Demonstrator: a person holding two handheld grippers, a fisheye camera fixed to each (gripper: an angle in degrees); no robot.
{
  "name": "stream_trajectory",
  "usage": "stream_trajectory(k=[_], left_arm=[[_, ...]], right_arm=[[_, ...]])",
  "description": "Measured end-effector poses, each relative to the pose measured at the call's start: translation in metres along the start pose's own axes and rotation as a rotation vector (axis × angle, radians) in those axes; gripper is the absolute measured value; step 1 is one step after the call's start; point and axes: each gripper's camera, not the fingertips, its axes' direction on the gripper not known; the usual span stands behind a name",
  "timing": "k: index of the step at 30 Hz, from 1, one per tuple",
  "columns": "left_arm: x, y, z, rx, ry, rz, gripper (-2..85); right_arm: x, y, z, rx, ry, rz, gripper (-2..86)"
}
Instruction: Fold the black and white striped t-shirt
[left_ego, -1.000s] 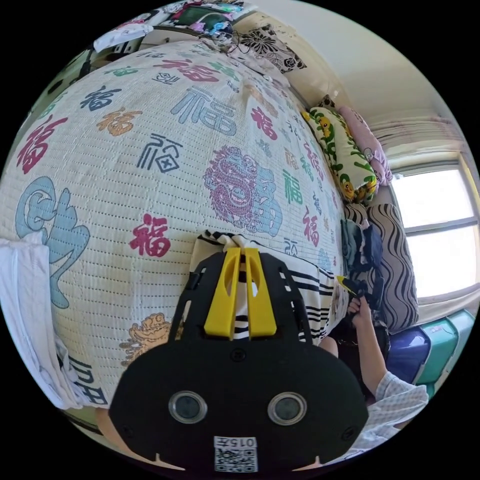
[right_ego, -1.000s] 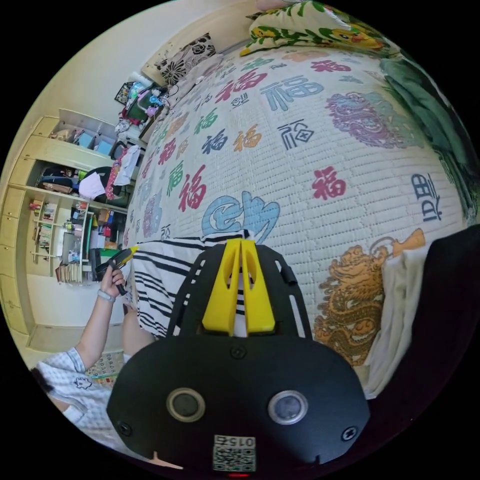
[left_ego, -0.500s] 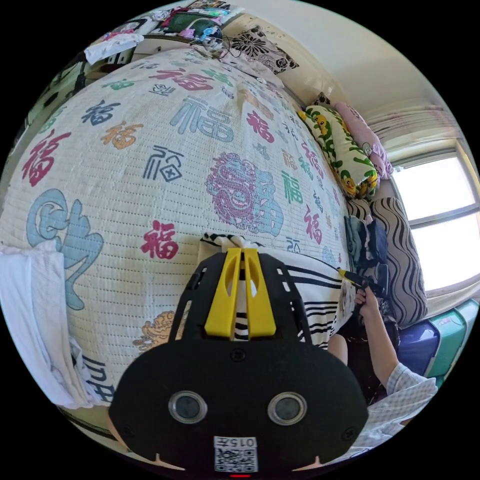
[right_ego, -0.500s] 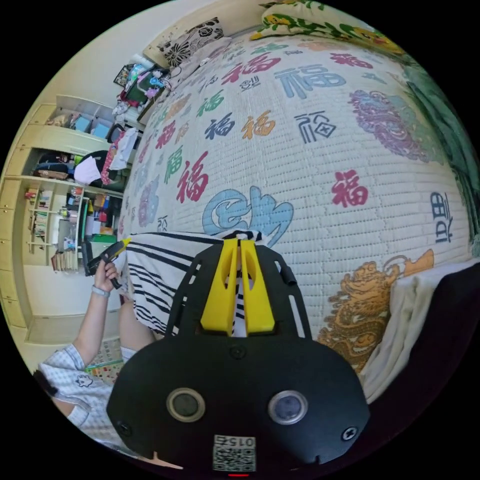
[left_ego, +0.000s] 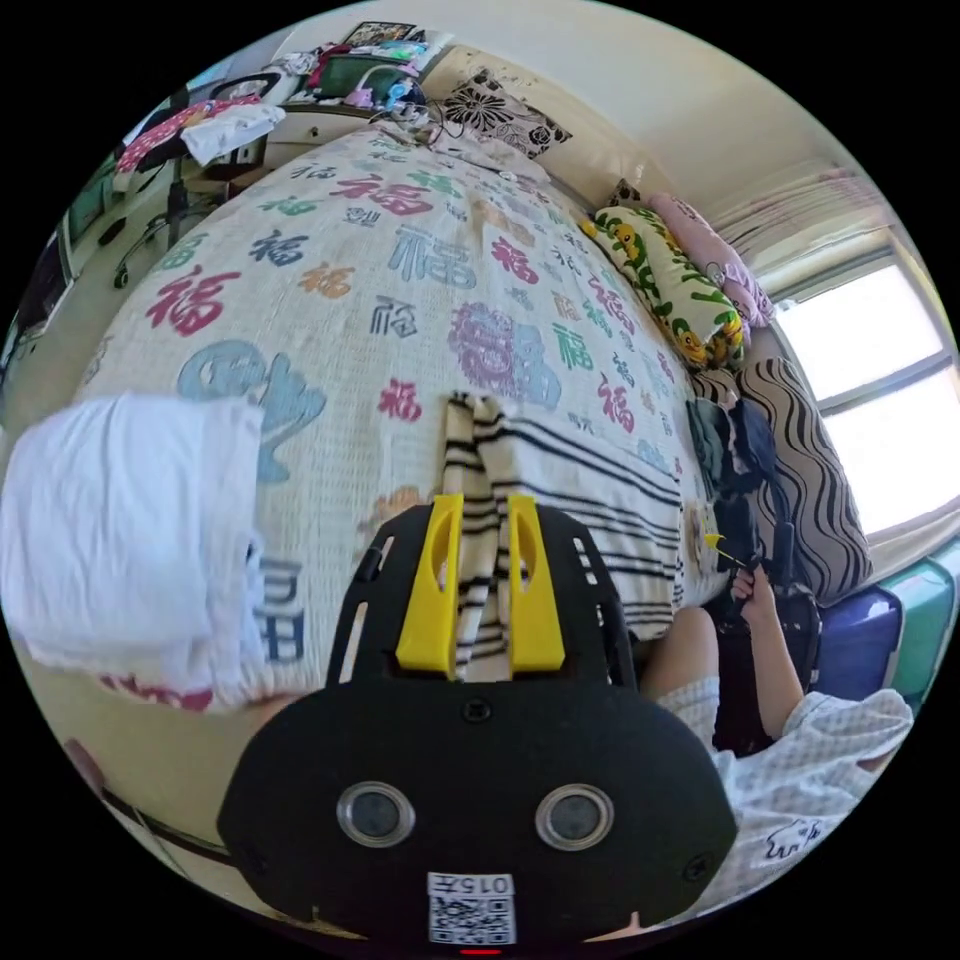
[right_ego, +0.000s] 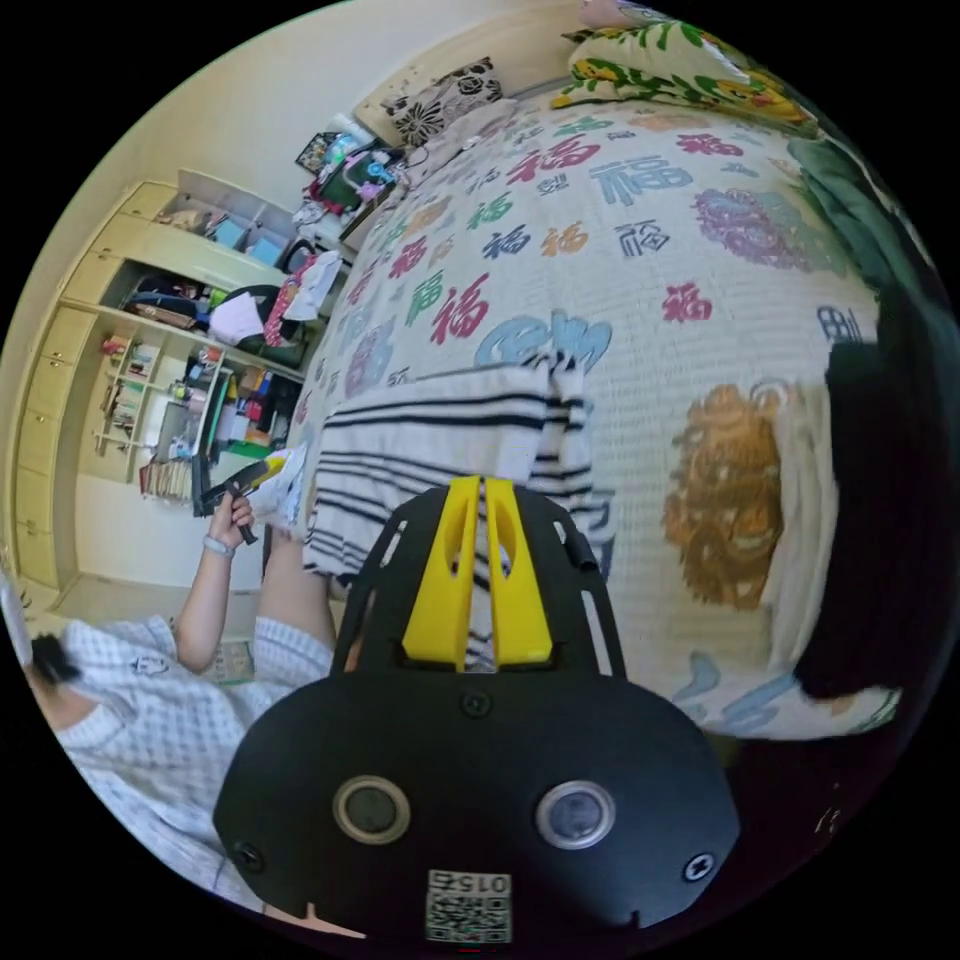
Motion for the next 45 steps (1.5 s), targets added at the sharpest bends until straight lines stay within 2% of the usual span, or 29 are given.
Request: stream_trajectory(k=[3, 6, 10, 12, 14, 18, 22, 24, 28, 31, 36, 40, 42, 45], left_arm=[[-0.007, 0.042, 0.011, -0.030, 0.012, -0.050, 6.8], [-0.010, 0.067, 0.028, -0.020, 0.069, -0.115, 7.4], [-0.006, 0.086, 0.047, -0.060, -0.031, -0.136, 8.1], [-0.008, 0.091, 0.046, -0.057, -0.046, -0.126, 7.0], [-0.014, 0.091, 0.046, -0.075, -0.033, -0.121, 5.3], [-0.037, 0.097, 0.044, -0.094, 0.043, -0.168, 1.3], [-0.046, 0.111, 0.026, -0.085, -0.014, -0.181, 3.1], [-0.050, 0.123, 0.012, -0.080, 0.005, -0.161, 5.3], [-0.061, 0.138, 0.003, -0.104, 0.074, -0.179, 7.8], [-0.056, 0.138, 0.009, -0.201, 0.139, -0.122, 8.1], [-0.048, 0.134, 0.023, -0.320, 0.082, -0.107, 8.1], [-0.038, 0.132, 0.029, -0.390, 0.040, -0.071, 7.2], [-0.035, 0.135, 0.026, -0.401, -0.001, -0.060, 4.8], [-0.039, 0.142, 0.015, -0.375, 0.076, -0.077, 1.2]], right_arm=[[-0.029, 0.037, 0.009, 0.027, -0.060, 0.025, -0.4], [-0.071, 0.051, 0.036, -0.025, -0.162, 0.016, -0.5], [-0.154, 0.039, 0.082, -0.145, -0.174, -0.078, -0.5], [-0.196, 0.029, 0.104, -0.222, -0.105, -0.176, -0.4], [-0.247, 0.015, 0.140, -0.336, 0.055, -0.289, -0.5], [-0.296, -0.003, 0.186, -0.444, 0.159, -0.323, -0.8], [-0.333, -0.022, 0.210, -0.564, 0.220, -0.289, -0.7], [-0.358, -0.035, 0.205, -0.571, 0.220, -0.339, -0.6], [-0.427, -0.098, 0.191, -0.450, 0.289, -0.465, 1.1], [-0.479, -0.149, 0.205, -0.424, 0.355, -0.550, 5.0], [-0.548, -0.211, 0.260, -0.521, 0.426, -0.626, 7.3], [-0.589, -0.239, 0.306, -0.565, 0.658, -0.714, 8.9], [-0.600, -0.246, 0.324, -0.612, 0.706, -0.733, 8.8], [-0.606, -0.255, 0.349, -0.728, 0.721, -0.709, 7.4]])
